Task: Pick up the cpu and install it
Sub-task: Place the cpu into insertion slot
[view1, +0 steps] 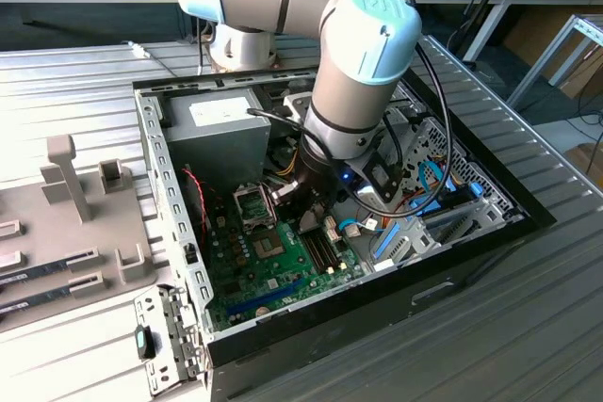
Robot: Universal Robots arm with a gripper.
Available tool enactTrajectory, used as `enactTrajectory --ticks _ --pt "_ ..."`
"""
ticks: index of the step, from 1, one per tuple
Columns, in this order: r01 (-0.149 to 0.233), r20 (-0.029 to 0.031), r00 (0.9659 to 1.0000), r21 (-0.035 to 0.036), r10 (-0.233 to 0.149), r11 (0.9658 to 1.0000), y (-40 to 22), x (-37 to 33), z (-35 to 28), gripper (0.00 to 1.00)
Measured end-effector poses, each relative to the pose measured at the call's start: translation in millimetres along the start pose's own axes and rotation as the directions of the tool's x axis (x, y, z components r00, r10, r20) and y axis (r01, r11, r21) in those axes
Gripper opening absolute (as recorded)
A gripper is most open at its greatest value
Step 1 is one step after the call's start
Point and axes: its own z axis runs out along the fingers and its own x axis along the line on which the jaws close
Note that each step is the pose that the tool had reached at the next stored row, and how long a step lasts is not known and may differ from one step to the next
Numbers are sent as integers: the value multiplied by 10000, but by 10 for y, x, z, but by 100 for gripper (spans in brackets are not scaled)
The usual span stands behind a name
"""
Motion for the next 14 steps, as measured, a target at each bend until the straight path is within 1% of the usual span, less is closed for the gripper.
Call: enactTrajectory --ticks 9,14 --pt "1 -1 10000 2 -1 10000 -1 2 57 47" --pt "0 -2 10000 3 0 10000 -1 2 77 47"
